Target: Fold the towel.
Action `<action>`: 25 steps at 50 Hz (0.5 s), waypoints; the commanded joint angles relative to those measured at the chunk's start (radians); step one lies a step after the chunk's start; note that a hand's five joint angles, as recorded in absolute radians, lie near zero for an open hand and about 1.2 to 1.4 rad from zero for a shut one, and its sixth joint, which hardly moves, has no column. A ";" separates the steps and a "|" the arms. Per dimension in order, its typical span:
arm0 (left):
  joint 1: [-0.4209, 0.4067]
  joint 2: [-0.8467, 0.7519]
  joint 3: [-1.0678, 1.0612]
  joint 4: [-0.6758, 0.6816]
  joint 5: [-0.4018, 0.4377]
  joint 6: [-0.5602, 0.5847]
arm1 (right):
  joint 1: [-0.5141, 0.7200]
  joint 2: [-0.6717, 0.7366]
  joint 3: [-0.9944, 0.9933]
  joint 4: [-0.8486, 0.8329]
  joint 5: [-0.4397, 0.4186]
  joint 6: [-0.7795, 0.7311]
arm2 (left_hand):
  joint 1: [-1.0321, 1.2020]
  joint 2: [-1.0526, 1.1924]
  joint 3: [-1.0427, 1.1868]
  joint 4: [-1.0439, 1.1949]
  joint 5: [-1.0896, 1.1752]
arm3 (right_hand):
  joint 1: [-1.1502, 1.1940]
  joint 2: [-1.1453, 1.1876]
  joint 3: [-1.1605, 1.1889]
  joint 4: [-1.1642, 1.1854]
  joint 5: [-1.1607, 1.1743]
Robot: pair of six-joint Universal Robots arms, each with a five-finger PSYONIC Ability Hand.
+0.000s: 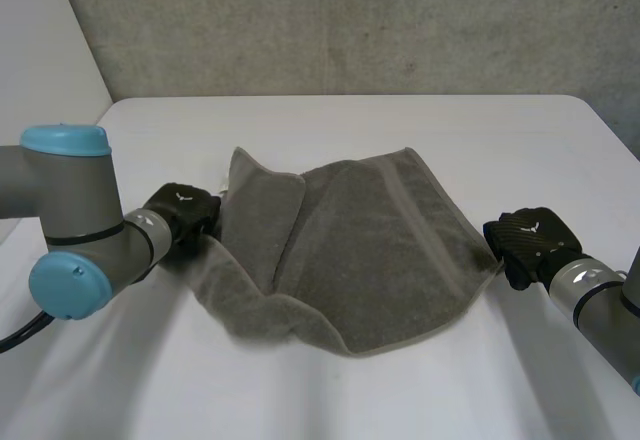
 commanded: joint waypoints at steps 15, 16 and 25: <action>0.049 0.493 -0.158 -0.001 -0.038 -0.090 | -0.008 -0.286 -0.098 0.152 0.013 0.013 | 0.363 0.356 0.358 0.356 0.373 | 0.053 0.059 0.061 0.049 0.057; 0.049 0.494 -0.158 -0.001 -0.038 -0.091 | -0.006 -0.333 -0.130 0.208 0.012 0.018 | 0.363 0.356 0.358 0.356 0.373 | 0.053 0.059 0.061 0.049 0.057; 0.147 0.802 -0.074 -0.007 -0.025 -0.299 | -0.012 -0.501 -0.461 0.492 0.015 0.024 | 0.363 0.356 0.358 0.356 0.373 | 0.053 0.059 0.061 0.049 0.057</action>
